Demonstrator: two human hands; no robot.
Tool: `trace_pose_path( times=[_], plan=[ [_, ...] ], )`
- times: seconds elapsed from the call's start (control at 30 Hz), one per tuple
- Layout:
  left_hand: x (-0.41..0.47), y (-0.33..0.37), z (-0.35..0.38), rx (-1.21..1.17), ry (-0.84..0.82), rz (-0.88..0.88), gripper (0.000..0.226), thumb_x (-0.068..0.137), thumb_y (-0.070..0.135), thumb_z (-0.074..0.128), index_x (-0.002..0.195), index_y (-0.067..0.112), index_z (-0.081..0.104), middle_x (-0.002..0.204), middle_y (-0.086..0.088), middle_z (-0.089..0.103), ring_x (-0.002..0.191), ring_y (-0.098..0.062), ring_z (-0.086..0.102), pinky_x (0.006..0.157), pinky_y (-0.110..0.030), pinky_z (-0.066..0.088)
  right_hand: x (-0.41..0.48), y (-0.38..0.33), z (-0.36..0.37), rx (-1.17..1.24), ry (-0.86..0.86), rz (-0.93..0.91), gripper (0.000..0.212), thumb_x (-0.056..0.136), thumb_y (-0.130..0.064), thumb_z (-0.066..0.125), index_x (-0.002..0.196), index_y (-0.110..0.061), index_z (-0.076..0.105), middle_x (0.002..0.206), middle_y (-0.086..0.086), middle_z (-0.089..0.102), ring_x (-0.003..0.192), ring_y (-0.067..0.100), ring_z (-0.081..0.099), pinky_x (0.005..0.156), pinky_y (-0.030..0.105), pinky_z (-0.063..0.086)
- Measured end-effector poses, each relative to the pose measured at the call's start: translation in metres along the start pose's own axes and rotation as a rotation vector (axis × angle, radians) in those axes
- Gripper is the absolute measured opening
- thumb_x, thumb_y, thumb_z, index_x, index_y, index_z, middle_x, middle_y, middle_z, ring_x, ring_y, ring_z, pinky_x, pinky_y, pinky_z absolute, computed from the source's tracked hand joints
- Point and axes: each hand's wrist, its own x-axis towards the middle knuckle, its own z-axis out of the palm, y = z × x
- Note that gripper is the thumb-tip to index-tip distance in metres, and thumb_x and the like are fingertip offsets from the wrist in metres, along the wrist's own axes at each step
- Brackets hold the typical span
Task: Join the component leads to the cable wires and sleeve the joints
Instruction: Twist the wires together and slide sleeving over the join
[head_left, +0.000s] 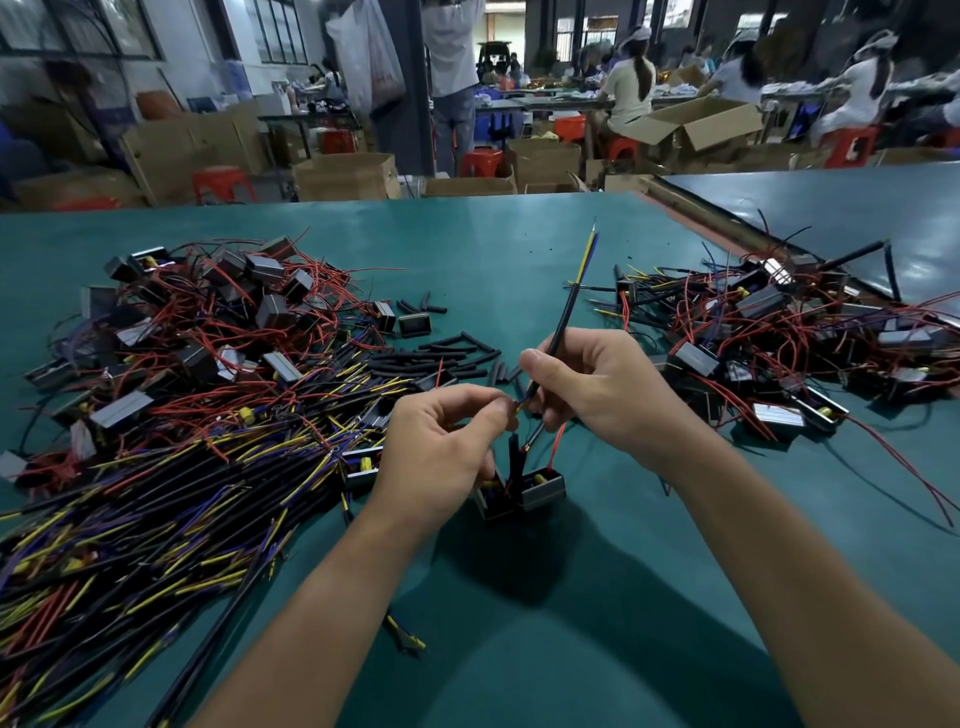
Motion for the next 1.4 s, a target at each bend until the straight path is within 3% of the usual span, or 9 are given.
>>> trace_pose_path(
  times=[0.23, 0.43, 0.6, 0.73, 0.8, 0.97, 1.13, 1.3, 1.4],
  plan=[
    [-0.001, 0.004, -0.002, -0.103, -0.056, -0.067, 0.007, 0.088, 0.006, 0.066, 0.087, 0.005, 0.072, 0.048, 0.005, 0.057, 0.039, -0.01, 0.046, 0.041, -0.019, 0.038, -0.003, -0.004, -0.002, 0.177, -0.087, 0.086, 0.026, 0.084, -0.031, 0.062, 0.078, -0.006, 0.061, 0.057, 0.003, 0.063, 0.046, 0.014, 0.055, 0.05, 0.024, 0.053],
    [-0.003, 0.006, -0.002, -0.094, -0.04, -0.037, 0.015, 0.085, -0.002, 0.067, 0.081, 0.011, 0.074, 0.047, 0.003, 0.057, 0.038, -0.011, 0.045, 0.04, -0.019, 0.038, -0.003, -0.004, 0.001, 0.097, -0.062, 0.072, 0.021, 0.094, -0.018, 0.061, 0.075, -0.01, 0.063, 0.054, 0.004, 0.061, 0.044, 0.015, 0.053, 0.046, 0.023, 0.051],
    [-0.001, 0.008, -0.006, -0.221, -0.062, -0.159, 0.011, 0.086, 0.01, 0.066, 0.079, 0.013, 0.074, 0.061, 0.001, 0.065, 0.04, -0.01, 0.046, 0.041, -0.02, 0.037, -0.003, -0.002, 0.003, 0.074, -0.078, 0.072, 0.021, 0.094, -0.019, 0.06, 0.075, -0.012, 0.063, 0.053, 0.0, 0.061, 0.047, 0.016, 0.054, 0.048, 0.025, 0.051],
    [0.0, 0.008, -0.008, -0.22, -0.14, -0.25, 0.001, 0.072, 0.017, 0.075, 0.071, 0.017, 0.075, 0.053, 0.006, 0.058, 0.042, -0.009, 0.046, 0.042, -0.017, 0.038, -0.004, -0.002, 0.004, 0.037, -0.095, 0.045, 0.019, 0.094, -0.02, 0.061, 0.076, -0.013, 0.063, 0.052, 0.0, 0.061, 0.047, 0.02, 0.054, 0.049, 0.027, 0.05],
    [0.001, 0.009, -0.01, -0.243, -0.167, -0.282, 0.01, 0.061, 0.021, 0.077, 0.07, 0.019, 0.075, 0.056, 0.006, 0.06, 0.043, -0.007, 0.046, 0.043, -0.016, 0.037, -0.003, -0.002, 0.003, 0.035, -0.089, 0.045, 0.019, 0.093, -0.022, 0.061, 0.076, -0.013, 0.063, 0.052, 0.0, 0.061, 0.049, 0.022, 0.055, 0.049, 0.028, 0.05],
    [0.002, 0.008, -0.011, -0.231, -0.164, -0.274, 0.019, 0.07, -0.002, 0.076, 0.069, 0.018, 0.074, 0.058, 0.002, 0.063, 0.042, -0.008, 0.044, 0.041, -0.016, 0.035, -0.004, -0.002, 0.005, 0.04, -0.104, 0.062, 0.02, 0.093, -0.023, 0.062, 0.078, -0.011, 0.065, 0.053, 0.001, 0.061, 0.047, 0.02, 0.054, 0.049, 0.029, 0.05],
    [0.003, 0.007, -0.012, -0.212, -0.123, -0.208, 0.025, 0.068, -0.008, 0.077, 0.07, 0.016, 0.07, 0.06, 0.001, 0.064, 0.043, -0.005, 0.049, 0.039, -0.016, 0.034, -0.005, -0.004, 0.002, 0.067, -0.12, 0.049, 0.016, 0.092, -0.016, 0.065, 0.077, -0.009, 0.063, 0.056, 0.006, 0.063, 0.045, 0.017, 0.055, 0.049, 0.026, 0.052],
    [0.002, 0.005, -0.009, -0.211, -0.078, -0.172, 0.024, 0.048, 0.022, 0.087, 0.064, 0.018, 0.07, 0.06, 0.001, 0.065, 0.042, -0.005, 0.048, 0.038, -0.016, 0.033, -0.007, -0.002, -0.002, -0.001, -0.179, 0.01, 0.016, 0.081, 0.003, 0.074, 0.087, -0.001, 0.06, 0.07, 0.027, 0.063, 0.055, 0.025, 0.058, 0.056, 0.033, 0.052],
    [0.002, 0.004, -0.01, -0.215, -0.089, -0.193, 0.023, 0.05, 0.02, 0.086, 0.066, 0.016, 0.07, 0.06, 0.0, 0.065, 0.041, -0.006, 0.047, 0.039, -0.015, 0.034, -0.007, -0.002, -0.003, -0.023, -0.185, 0.007, 0.022, 0.081, 0.005, 0.073, 0.099, 0.005, 0.059, 0.077, 0.029, 0.066, 0.057, 0.026, 0.059, 0.053, 0.032, 0.053]
  ],
)
